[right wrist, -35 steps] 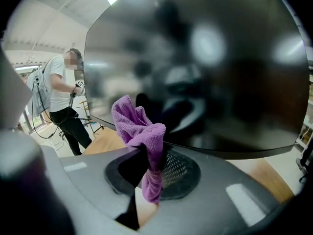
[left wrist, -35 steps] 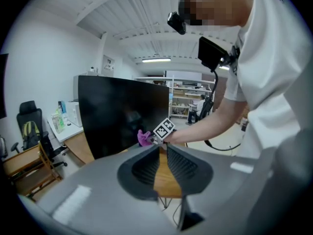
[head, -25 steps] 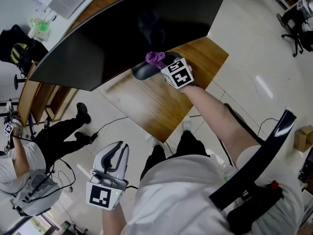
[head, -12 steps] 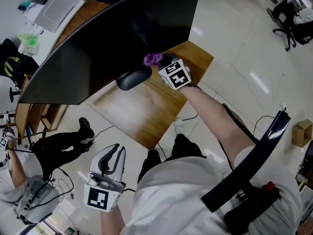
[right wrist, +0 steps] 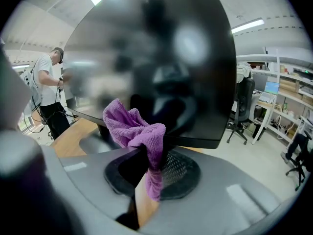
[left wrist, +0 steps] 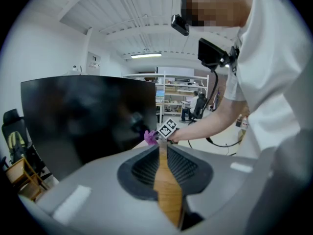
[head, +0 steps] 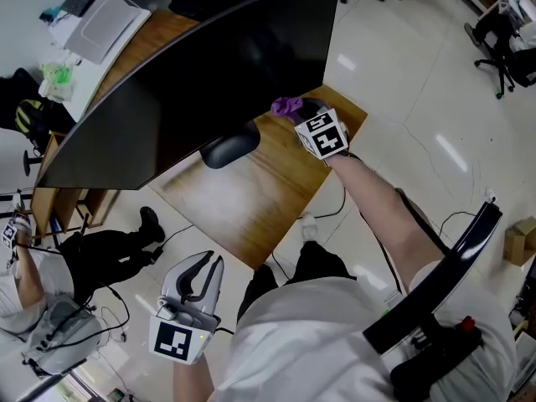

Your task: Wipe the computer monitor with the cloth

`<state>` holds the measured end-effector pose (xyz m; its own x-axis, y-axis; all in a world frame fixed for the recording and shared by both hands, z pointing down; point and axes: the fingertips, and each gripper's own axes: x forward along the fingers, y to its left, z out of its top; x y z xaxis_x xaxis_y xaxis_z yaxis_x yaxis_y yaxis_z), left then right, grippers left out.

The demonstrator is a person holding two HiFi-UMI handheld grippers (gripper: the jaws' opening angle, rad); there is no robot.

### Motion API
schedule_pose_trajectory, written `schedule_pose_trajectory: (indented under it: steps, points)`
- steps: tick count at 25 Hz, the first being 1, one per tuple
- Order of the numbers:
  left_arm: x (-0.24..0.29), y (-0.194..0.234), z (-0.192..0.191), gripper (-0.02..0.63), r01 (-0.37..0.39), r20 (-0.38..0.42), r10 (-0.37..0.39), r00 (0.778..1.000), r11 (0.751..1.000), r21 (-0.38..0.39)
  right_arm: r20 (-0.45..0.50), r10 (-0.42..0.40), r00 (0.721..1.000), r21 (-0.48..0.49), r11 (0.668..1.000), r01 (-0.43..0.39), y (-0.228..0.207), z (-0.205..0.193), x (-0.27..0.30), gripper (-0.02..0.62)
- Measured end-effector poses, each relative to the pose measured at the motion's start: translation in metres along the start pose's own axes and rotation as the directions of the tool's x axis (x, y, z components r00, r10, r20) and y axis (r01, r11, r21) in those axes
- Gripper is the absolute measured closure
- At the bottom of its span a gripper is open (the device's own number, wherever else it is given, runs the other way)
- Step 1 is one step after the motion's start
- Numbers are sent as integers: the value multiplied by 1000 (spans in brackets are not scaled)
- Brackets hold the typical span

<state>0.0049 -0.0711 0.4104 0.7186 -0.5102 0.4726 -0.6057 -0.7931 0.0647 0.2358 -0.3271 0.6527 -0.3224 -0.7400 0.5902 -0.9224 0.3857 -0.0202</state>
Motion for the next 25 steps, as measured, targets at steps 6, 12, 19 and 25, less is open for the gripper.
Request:
schedule_pose_trajectory:
  steps: [6,12,19,25]
  points:
    - [16,-7,6,537,10,4,-10,1000,1000,6,-6,-52,999,15,999,52,-43,-9,-14,548]
    - [34,-19,13,536,29,10,-30,1000,999,23,-4,-92,996,33,995,92,-80,-11,-28,548]
    - [44,-29,22,535,29,24,-30,999,999,46,-2,-91,996,19,996,91,-92,-8,-34,548]
    - [41,-31,27,535,15,53,-19,998,998,59,7,-94,996,4,996,94,-92,11,-48,548]
